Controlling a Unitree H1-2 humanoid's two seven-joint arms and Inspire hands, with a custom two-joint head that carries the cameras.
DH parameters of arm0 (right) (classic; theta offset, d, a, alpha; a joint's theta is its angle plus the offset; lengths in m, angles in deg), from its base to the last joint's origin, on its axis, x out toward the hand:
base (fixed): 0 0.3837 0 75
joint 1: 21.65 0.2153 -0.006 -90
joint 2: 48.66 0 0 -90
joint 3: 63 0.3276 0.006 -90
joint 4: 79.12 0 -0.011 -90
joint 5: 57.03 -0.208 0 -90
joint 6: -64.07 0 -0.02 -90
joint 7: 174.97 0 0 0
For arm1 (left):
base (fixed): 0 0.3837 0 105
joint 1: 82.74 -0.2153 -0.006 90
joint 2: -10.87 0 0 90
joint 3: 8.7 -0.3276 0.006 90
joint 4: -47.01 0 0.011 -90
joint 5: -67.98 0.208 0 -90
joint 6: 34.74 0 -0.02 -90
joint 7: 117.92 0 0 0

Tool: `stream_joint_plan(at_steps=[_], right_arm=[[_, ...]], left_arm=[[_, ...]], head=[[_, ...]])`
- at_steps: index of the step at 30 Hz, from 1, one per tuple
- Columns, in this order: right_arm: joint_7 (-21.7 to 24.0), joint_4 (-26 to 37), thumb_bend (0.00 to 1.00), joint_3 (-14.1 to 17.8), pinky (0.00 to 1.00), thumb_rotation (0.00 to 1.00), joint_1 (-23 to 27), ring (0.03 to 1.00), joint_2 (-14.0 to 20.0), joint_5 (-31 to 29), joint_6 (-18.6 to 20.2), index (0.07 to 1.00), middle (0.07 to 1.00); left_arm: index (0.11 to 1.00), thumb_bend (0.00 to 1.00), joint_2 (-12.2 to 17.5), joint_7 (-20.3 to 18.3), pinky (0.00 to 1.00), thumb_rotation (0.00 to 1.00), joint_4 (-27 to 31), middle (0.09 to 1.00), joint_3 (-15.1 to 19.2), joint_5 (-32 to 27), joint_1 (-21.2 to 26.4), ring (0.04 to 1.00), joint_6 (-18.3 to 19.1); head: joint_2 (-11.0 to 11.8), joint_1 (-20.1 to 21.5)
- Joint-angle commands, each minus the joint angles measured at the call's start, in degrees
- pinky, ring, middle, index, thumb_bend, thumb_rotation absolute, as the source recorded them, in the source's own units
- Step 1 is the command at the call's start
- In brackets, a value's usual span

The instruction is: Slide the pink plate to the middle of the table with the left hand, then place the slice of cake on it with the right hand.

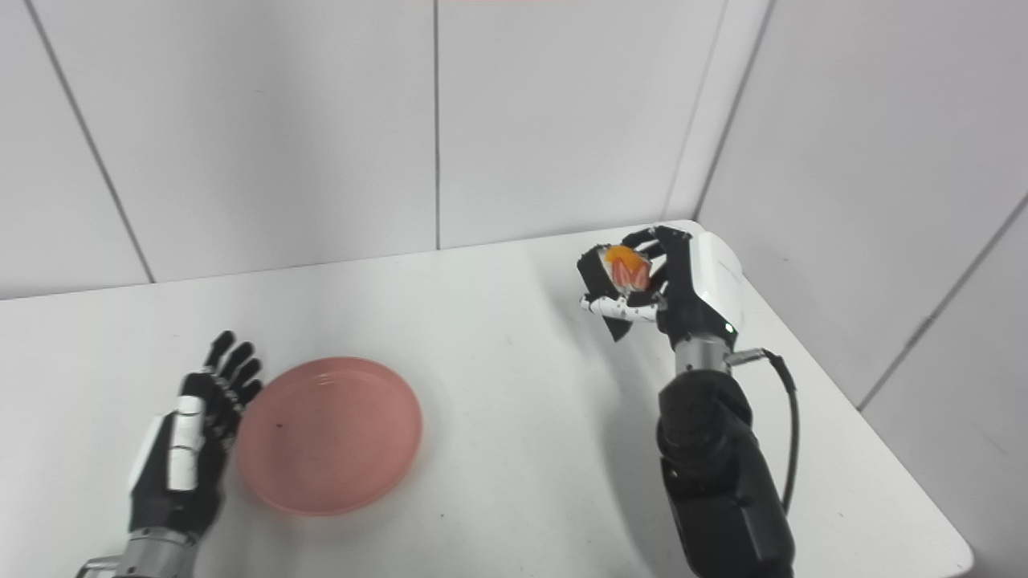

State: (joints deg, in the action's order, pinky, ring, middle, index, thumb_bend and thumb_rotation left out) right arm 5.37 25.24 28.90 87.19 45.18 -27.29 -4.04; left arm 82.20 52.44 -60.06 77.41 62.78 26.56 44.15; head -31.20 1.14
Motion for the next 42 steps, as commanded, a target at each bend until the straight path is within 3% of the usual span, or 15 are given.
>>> stream_joint_plan(at_steps=[1, 4, 8, 12, 13, 16, 17, 20, 22, 24, 27, 31, 36, 39, 42], right_arm=[[0.4, 2.4, 0.52, -1.5, 0.2, 0.0, 1.2, 0.255, -0.2, -0.8, -4.1, 0.512, 0.442], [0.7, 2.8, 0.52, -4.9, 0.2, 0.0, 0.9, 0.253, -0.5, 0.2, -6.2, 0.515, 0.447], [3.2, 4.5, 0.52, -9.2, 0.19, 0.0, 0.9, 0.254, -2.6, 0.1, -5.8, 0.513, 0.454], [5.6, 5.3, 0.51, -12.9, 0.15, 0.0, 1.9, 0.209, -4.9, 0.1, -5.6, 0.509, 0.397], [5.8, 4.5, 0.52, -13.9, 0.13, 0.0, 2.1, 0.194, -4.9, 0.6, -6.6, 0.494, 0.433], [5.8, 1.0, 0.51, -16.1, 0.15, 0.0, 2.6, 0.214, -5.2, 1.1, -9.8, 0.506, 0.393], [5.6, -0.4, 0.52, -16.7, 0.15, 0.0, 2.7, 0.211, -5.4, 1.1, -10.9, 0.493, 0.431], [5.3, -3.6, 0.52, -17.9, 0.15, 0.0, 3.2, 0.207, -6.1, 1.5, -13.5, 0.481, 0.466], [5.3, -5.3, 0.51, -19.0, 0.16, 0.0, 3.6, 0.224, -6.6, 2.4, -14.5, 0.497, 0.403], [5.5, -6.7, 0.52, -19.9, 0.21, 0.0, 4.0, 0.286, -7.0, 3.0, -14.8, 0.508, 0.422], [5.7, -8.4, 0.52, -21.1, 0.2, 0.0, 4.6, 0.276, -7.1, 4.6, -15.3, 0.506, 0.411], [4.8, -11.5, 0.51, -21.9, 0.21, 0.0, 5.2, 0.276, -7.3, 5.8, -16.3, 0.501, 0.405], [1.6, -18.1, 0.51, -21.9, 0.22, 0.0, 6.4, 0.287, -7.4, 6.8, -20.5, 0.501, 0.402], [-0.2, -20.4, 0.52, -21.7, 0.29, 0.0, 6.6, 0.356, -7.3, 6.4, -23.3, 0.513, 0.427], [-1.3, -19.4, 0.52, -21.7, 0.41, 0.0, 6.0, 0.485, -6.9, 7.1, -25.0, 0.522, 0.462]], left_arm=[[0.978, 0.61, -1.3, 0.1, 1.0, 1.0, -4.6, 0.987, -0.5, 0.2, -1.8, 0.983, -3.4], [0.986, 0.61, -1.7, 0.3, 1.0, 1.0, -6.2, 0.99, -0.6, 0.3, -1.2, 0.989, -4.3], [0.986, 0.6, -2.3, 0.6, 1.0, 1.0, -7.1, 0.988, -0.5, 0.3, -0.9, 0.99, -4.3], [0.994, 0.6, -2.6, 0.8, 1.0, 1.0, -7.4, 0.993, -0.7, 0.5, -0.5, 0.997, -4.3], [0.992, 0.61, -2.6, 0.9, 1.0, 1.0, -7.7, 0.992, -0.7, 0.6, -0.5, 0.998, -4.5], [0.998, 0.61, -2.6, 1.0, 1.0, 1.0, -8.5, 0.995, -0.9, 0.9, -0.2, 1.0, -5.5], [0.999, 0.61, -2.6, 1.0, 1.0, 1.0, -8.9, 0.996, -0.9, 1.0, 0.0, 1.0, -5.9], [1.0, 0.62, -2.8, 1.4, 1.0, 1.0, -9.5, 0.996, -1.0, 1.4, 0.2, 1.0, -7.0], [1.0, 0.61, -3.1, 1.8, 1.0, 1.0, -9.2, 0.998, -0.9, 1.5, 0.1, 1.0, -6.9], [1.0, 0.61, -3.4, 2.1, 1.0, 1.0, -9.0, 1.0, -0.8, 1.4, 0.1, 1.0, -6.6], [1.0, 0.6, -3.5, 2.4, 1.0, 1.0, -9.3, 1.0, -1.0, 1.7, 0.2, 1.0, -7.0], [1.0, 0.6, -3.6, 2.8, 1.0, 1.0, -9.7, 0.998, -1.0, 2.2, 0.2, 1.0, -7.6], [1.0, 0.61, -3.6, 3.0, 1.0, 1.0, -9.4, 0.997, -1.1, 2.7, -0.1, 1.0, -7.6], [0.998, 0.61, -3.5, 3.1, 1.0, 1.0, -9.3, 0.996, -1.2, 3.1, -0.1, 1.0, -7.7], [0.997, 0.61, -3.5, 3.4, 1.0, 1.0, -8.9, 0.997, -1.4, 3.4, -0.3, 1.0, -7.5]], head=[[0.4, -1.4], [0.6, -2.2], [0.7, -3.1], [0.9, -3.6], [0.9, -3.6], [1.1, -4.0], [1.0, -4.0], [0.9, -4.1], [0.8, -4.2], [0.7, -4.3], [0.6, -4.3], [0.7, -4.4], [0.6, -4.6], [0.6, -4.5], [0.5, -4.4]])
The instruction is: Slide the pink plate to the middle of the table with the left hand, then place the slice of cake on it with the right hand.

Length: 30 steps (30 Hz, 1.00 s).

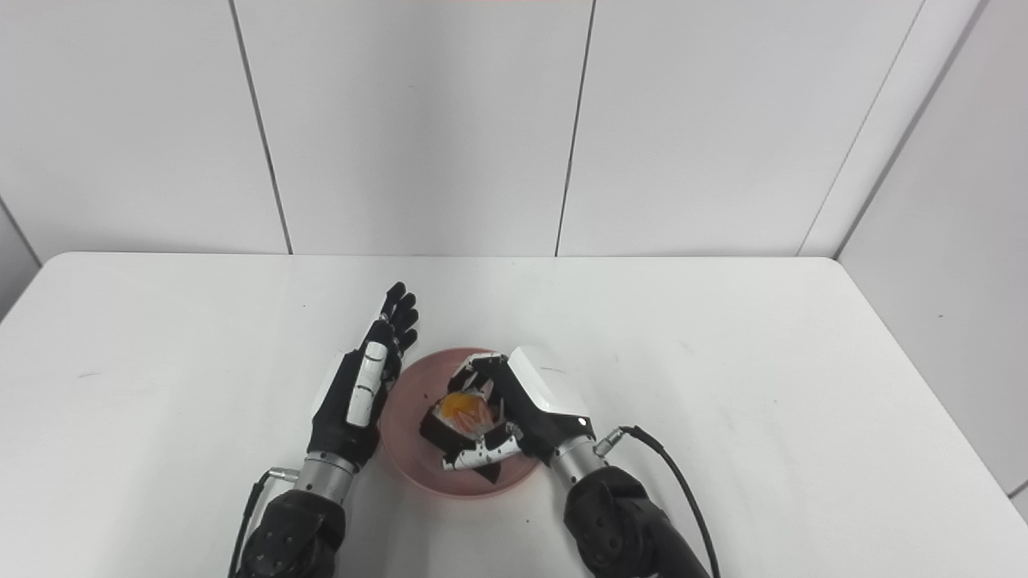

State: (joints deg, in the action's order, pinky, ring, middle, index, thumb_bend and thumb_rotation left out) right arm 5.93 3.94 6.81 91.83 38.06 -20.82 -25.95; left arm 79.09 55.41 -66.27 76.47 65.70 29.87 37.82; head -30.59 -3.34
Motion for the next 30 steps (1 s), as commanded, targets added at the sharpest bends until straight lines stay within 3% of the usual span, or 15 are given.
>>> stream_joint_plan(at_steps=[1, 2, 3, 6, 10, 14, 20, 30], right_arm=[[-2.1, 2.2, 0.52, 0.4, 0.44, 0.0, 1.2, 0.525, 0.3, 0.9, -3.4, 0.52, 0.469], [-2.3, 2.5, 0.51, 0.5, 0.48, 0.07, 1.0, 0.582, 0.5, 1.1, -3.8, 0.509, 0.589], [-2.5, 2.8, 0.56, 0.6, 0.54, 0.15, 0.8, 0.662, 0.6, 1.1, -4.4, 0.666, 0.695], [-2.8, 3.3, 0.62, 1.2, 0.72, 0.34, 0.3, 0.837, 1.0, -0.1, -6.6, 0.842, 0.866], [-2.6, 3.9, 0.64, 2.4, 0.86, 0.48, -0.7, 0.953, 1.7, -3.0, -10.5, 0.924, 0.971], [-3.3, 3.5, 0.65, 3.9, 0.93, 0.56, -1.8, 0.998, 1.4, -5.7, -13.9, 0.974, 1.0], [-5.4, 1.3, 0.65, 7.0, 0.9, 0.61, -2.9, 1.0, -0.1, -9.7, -17.9, 0.998, 1.0], [-6.1, 0.0, 0.61, 10.6, 0.94, 0.67, -3.3, 1.0, -1.6, -11.2, -17.3, 1.0, 1.0]], left_arm=[[0.997, 0.6, -0.5, 0.5, 1.0, 1.0, -2.6, 0.996, -0.4, 0.5, -3.7, 0.999, -1.2], [0.996, 0.6, -0.6, 0.6, 1.0, 1.0, -2.5, 0.992, -0.3, 0.5, -3.8, 0.996, -1.3], [0.993, 0.59, -0.7, 0.7, 1.0, 1.0, -2.3, 0.987, -0.2, 0.4, -3.9, 0.991, -1.3], [0.991, 0.58, -0.8, 0.7, 1.0, 1.0, -1.9, 0.987, -0.1, 0.2, -4.0, 0.994, -0.5], [0.997, 0.58, -0.6, -0.2, 1.0, 1.0, -1.4, 0.996, -0.1, -0.6, -4.2, 1.0, 0.3], [1.0, 0.58, -0.3, -0.7, 1.0, 1.0, -1.4, 0.996, 0.0, -1.1, -4.2, 1.0, 0.1], [1.0, 0.6, 0.1, -0.8, 1.0, 1.0, -0.3, 0.993, 0.4, -1.6, -4.4, 1.0, 0.0], [0.982, 0.64, 1.5, -0.6, 1.0, 1.0, 4.5, 0.996, 1.9, -3.1, -5.3, 1.0, 3.3]], head=[[-0.1, 0.0], [-0.1, 0.1], [-0.1, 0.1], [-0.2, 0.1], [-0.2, 0.1], [-0.3, -0.1], [-0.4, 0.1], [-0.5, 0.8]])
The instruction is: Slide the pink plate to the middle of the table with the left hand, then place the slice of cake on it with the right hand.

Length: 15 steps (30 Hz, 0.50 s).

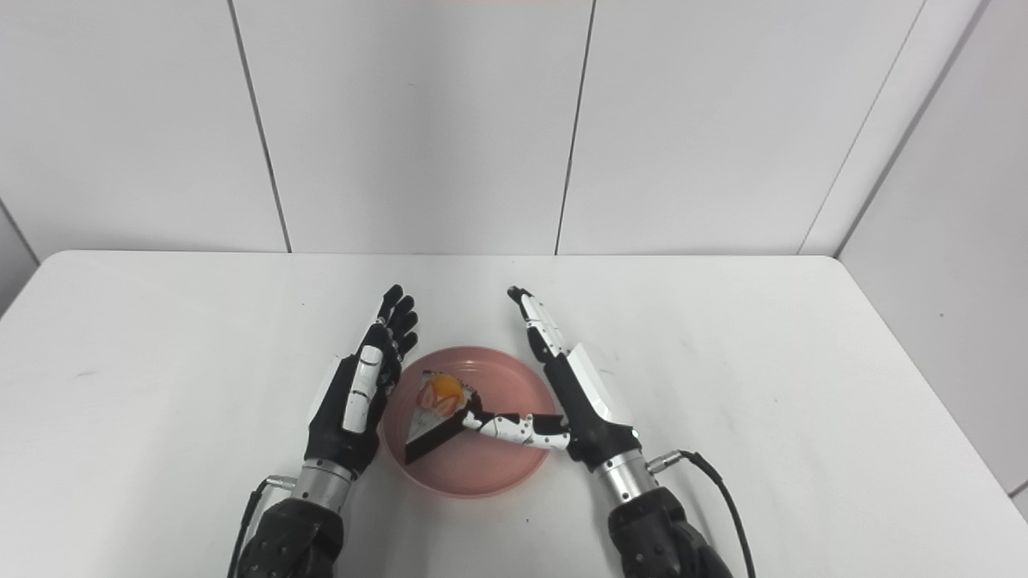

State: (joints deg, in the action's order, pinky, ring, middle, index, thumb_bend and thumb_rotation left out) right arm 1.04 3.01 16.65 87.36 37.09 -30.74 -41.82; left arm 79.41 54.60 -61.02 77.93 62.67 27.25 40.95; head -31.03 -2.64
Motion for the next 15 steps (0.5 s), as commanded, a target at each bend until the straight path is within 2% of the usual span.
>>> stream_joint_plan(at_steps=[1, 3, 8, 11, 15], right_arm=[[-0.9, 1.1, 0.62, 1.3, 0.94, 0.68, 1.0, 1.0, -1.0, -2.2, -0.6, 1.0, 1.0], [-0.2, 1.4, 0.63, 2.1, 0.93, 0.7, 0.6, 0.999, -1.8, -4.1, 0.8, 1.0, 1.0], [1.1, 1.5, 0.63, 3.9, 0.98, 0.8, 0.4, 1.0, -3.1, -8.2, 2.6, 1.0, 1.0], [1.6, 1.4, 0.6, 5.1, 0.97, 0.88, 0.3, 1.0, -4.1, -10.7, 4.4, 1.0, 1.0], [4.1, 1.7, 0.58, 6.9, 0.98, 0.85, 0.1, 1.0, -6.2, -18.3, 8.0, 1.0, 1.0]], left_arm=[[0.979, 0.64, 1.4, 0.4, 1.0, 1.0, -0.6, 0.994, 0.6, 0.2, -2.7, 1.0, 0.0], [0.973, 0.64, 1.7, 0.5, 1.0, 1.0, -0.4, 0.989, 0.8, 0.4, -2.9, 1.0, -0.3], [0.981, 0.64, 2.5, 1.0, 1.0, 1.0, -0.1, 0.99, 0.6, 2.0, -3.1, 1.0, -1.2], [0.997, 0.62, 2.8, 1.7, 1.0, 1.0, -0.7, 0.998, 0.6, 2.9, -3.2, 1.0, -2.1], [1.0, 0.6, 2.8, 2.4, 1.0, 1.0, -1.4, 1.0, 0.5, 3.5, -3.3, 1.0, -2.7]], head=[[0.0, 0.1], [0.0, 0.2], [-0.1, 0.3], [-0.1, 0.3], [-0.2, 0.5]])
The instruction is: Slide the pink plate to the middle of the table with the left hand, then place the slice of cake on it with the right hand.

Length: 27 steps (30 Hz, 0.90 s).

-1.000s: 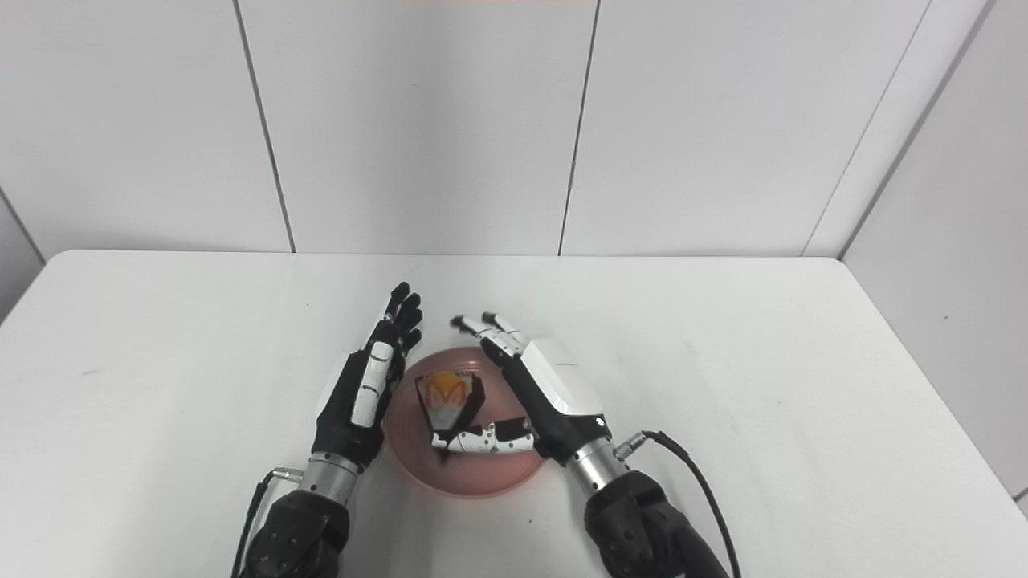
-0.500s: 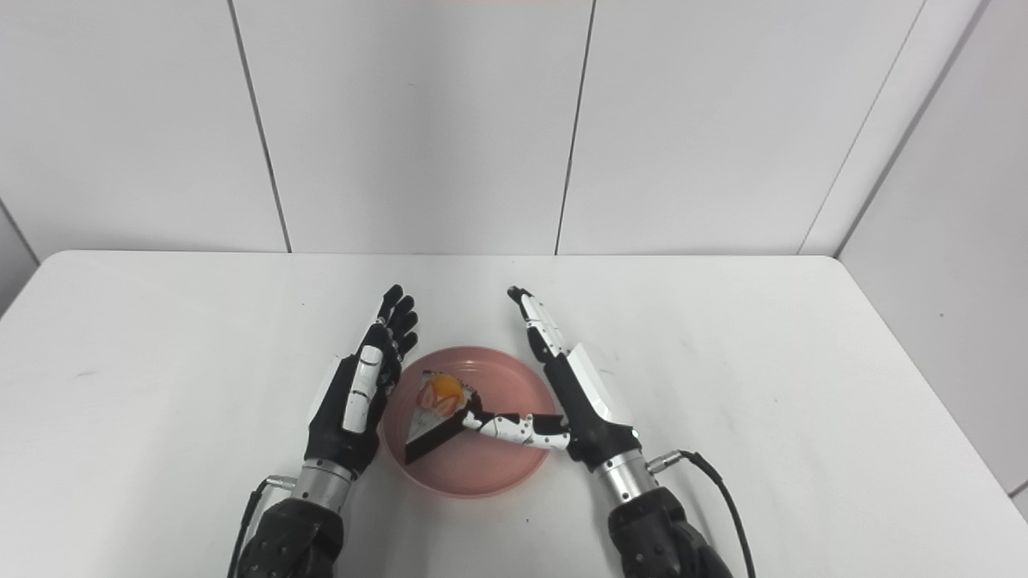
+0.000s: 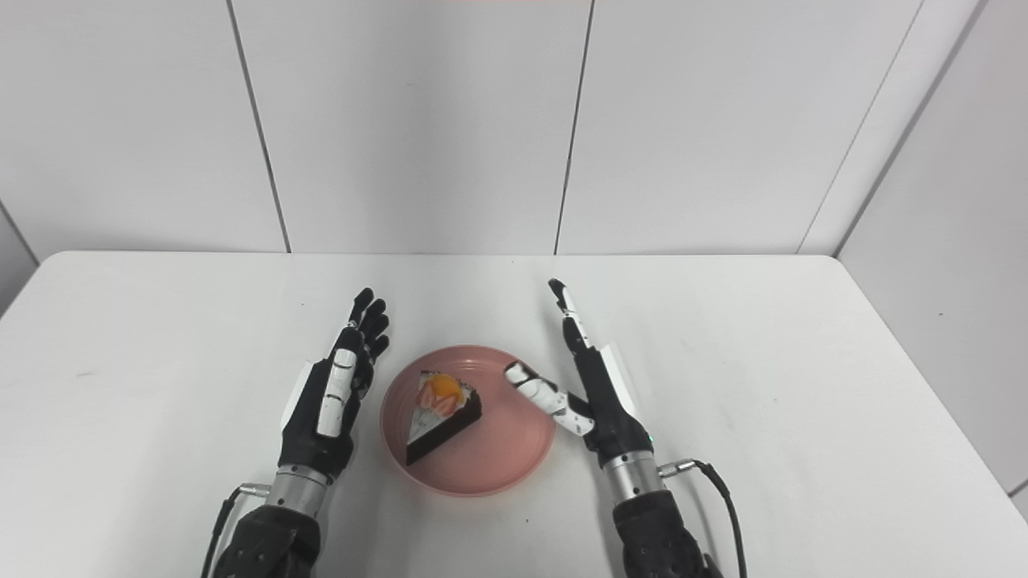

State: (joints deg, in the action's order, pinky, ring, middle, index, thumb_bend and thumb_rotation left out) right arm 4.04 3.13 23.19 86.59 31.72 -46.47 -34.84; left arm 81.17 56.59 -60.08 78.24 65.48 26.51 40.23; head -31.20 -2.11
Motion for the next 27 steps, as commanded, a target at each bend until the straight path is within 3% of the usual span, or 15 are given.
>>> stream_joint_plan(at_steps=[1, 5, 10, 19, 27], right_arm=[[1.5, 1.7, 0.59, 0.6, 0.99, 0.86, 0.8, 1.0, -1.2, -3.7, 1.7, 1.0, 1.0], [3.4, 1.2, 0.58, 1.7, 1.0, 0.84, 0.7, 1.0, -2.6, -9.4, 2.8, 1.0, 1.0], [3.7, 0.5, 0.55, 2.3, 1.0, 0.83, 0.0, 1.0, -4.5, -12.7, 3.0, 1.0, 1.0], [4.0, 1.8, 0.6, 1.1, 1.0, 0.84, -1.6, 1.0, -5.3, -12.0, 6.2, 1.0, 1.0], [4.1, 1.6, 0.62, 1.0, 1.0, 0.86, -1.7, 1.0, -5.3, -12.2, 6.3, 1.0, 1.0]], left_arm=[[1.0, 0.59, 1.0, 0.6, 1.0, 1.0, -2.4, 1.0, 0.2, 0.9, -2.6, 1.0, -2.0], [1.0, 0.58, 0.9, 1.4, 1.0, 1.0, -2.7, 1.0, 0.3, 1.4, -2.7, 1.0, -2.5], [1.0, 0.63, 1.4, 1.3, 1.0, 1.0, -2.0, 1.0, -0.5, 2.6, -3.0, 1.0, -0.3], [1.0, 0.63, 1.2, 1.9, 1.0, 1.0, 0.7, 1.0, -1.6, 4.0, -4.1, 1.0, 3.9], [1.0, 0.63, 1.0, 2.3, 1.0, 1.0, 0.8, 1.0, -1.2, 3.3, -3.9, 1.0, 5.2]], head=[[-0.1, 0.0], [-0.1, 0.1], [-0.4, 0.4], [-1.1, 0.7], [-1.1, 0.9]])
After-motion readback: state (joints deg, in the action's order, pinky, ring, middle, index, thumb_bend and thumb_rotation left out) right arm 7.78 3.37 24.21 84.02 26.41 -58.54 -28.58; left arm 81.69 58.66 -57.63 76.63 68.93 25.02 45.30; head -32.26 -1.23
